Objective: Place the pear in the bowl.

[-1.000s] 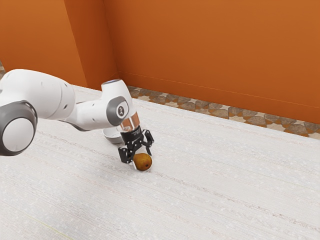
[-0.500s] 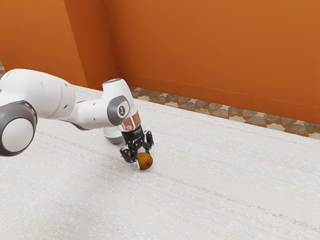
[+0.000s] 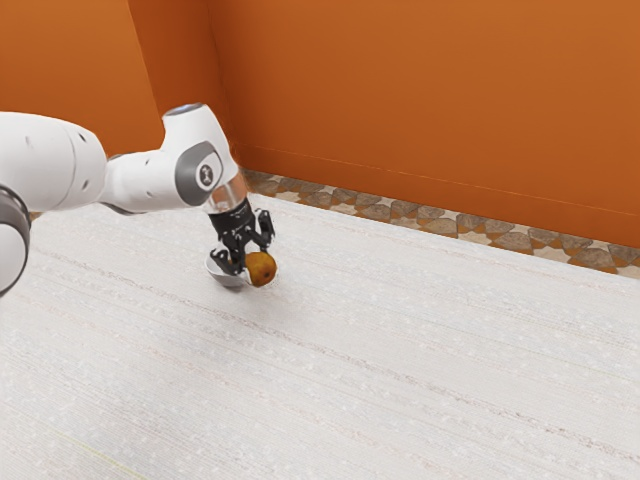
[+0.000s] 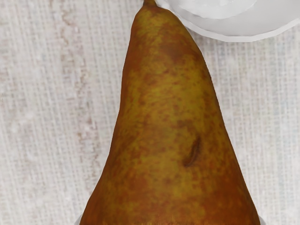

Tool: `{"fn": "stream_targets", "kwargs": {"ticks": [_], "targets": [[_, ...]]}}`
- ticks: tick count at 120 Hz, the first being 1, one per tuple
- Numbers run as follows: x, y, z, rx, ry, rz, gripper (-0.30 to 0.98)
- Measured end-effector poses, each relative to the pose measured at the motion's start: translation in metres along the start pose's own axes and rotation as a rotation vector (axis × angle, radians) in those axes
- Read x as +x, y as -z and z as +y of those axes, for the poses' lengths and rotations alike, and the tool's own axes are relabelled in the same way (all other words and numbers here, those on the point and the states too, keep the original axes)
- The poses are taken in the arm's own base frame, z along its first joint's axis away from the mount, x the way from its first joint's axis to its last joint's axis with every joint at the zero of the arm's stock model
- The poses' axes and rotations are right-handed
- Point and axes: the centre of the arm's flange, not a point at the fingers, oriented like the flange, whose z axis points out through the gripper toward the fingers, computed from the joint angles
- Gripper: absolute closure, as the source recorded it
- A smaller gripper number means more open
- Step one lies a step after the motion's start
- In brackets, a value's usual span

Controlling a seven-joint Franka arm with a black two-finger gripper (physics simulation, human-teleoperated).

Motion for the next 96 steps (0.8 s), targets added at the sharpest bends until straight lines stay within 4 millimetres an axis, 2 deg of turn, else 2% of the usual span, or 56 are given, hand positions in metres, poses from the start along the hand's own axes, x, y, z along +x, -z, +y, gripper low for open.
{"fn": "stream_targets", "kwargs": {"ticks": [19,39,57,96], "targets": [[0.052,0.028,-0.004,-0.036,0.063,0.042,0.58],[0.085,0.041,-0.004,-0.061,0.100,0.057,0.52],[0.097,0.030,0.010,-0.069,0.101,0.054,0.49],[0.118,0.012,0.022,-0.078,0.110,0.029,0.46]]}}
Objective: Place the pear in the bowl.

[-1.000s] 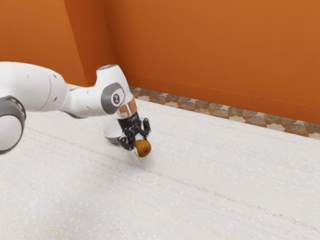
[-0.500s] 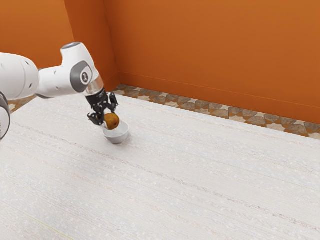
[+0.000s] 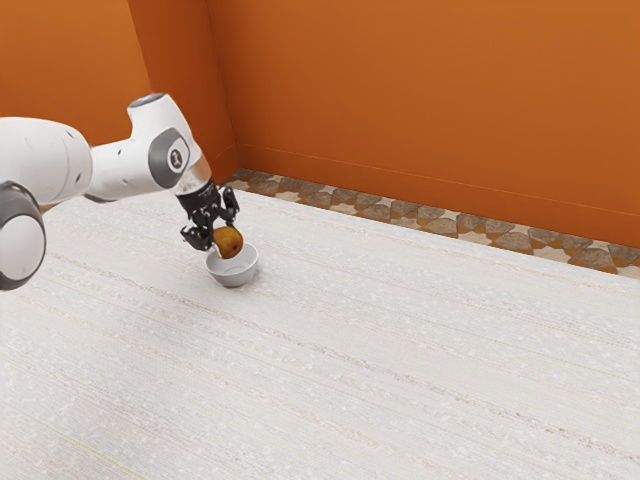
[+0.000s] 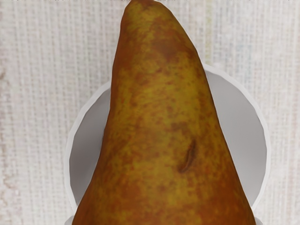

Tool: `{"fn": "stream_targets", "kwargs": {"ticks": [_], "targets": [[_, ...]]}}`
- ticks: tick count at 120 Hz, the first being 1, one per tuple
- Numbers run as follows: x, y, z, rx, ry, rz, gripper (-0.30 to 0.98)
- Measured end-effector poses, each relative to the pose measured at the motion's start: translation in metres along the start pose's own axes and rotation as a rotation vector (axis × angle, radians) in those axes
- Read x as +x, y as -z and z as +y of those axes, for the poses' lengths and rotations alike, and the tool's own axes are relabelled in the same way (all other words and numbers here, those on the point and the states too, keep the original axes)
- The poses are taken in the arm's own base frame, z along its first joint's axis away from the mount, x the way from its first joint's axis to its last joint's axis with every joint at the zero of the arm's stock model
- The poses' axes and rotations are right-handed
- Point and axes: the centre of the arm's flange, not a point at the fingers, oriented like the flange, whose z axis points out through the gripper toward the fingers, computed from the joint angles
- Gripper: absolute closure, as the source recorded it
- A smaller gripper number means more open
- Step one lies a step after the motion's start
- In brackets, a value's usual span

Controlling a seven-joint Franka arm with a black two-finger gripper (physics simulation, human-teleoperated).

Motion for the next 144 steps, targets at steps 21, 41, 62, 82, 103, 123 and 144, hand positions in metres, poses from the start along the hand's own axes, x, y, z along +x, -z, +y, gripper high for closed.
{"fn": "stream_targets", "kwargs": {"ticks": [21,41,62,82,103,123,144], "targets": [[0.007,-0.006,-0.002,0.006,0.002,-0.003,0.45],[0.009,-0.007,-0.002,0.005,-0.004,-0.005,0.28],[0.005,-0.007,-0.001,0.001,-0.018,-0.008,0.13],[-0.021,0.022,0.002,-0.013,-0.070,0.001,0.06],[-0.064,0.143,-0.025,0.005,-0.258,0.074,0.03],[-0.052,0.217,-0.069,0.051,-0.444,0.111,0.01],[-0.090,0.259,-0.082,0.087,-0.703,0.140,0.00]]}}
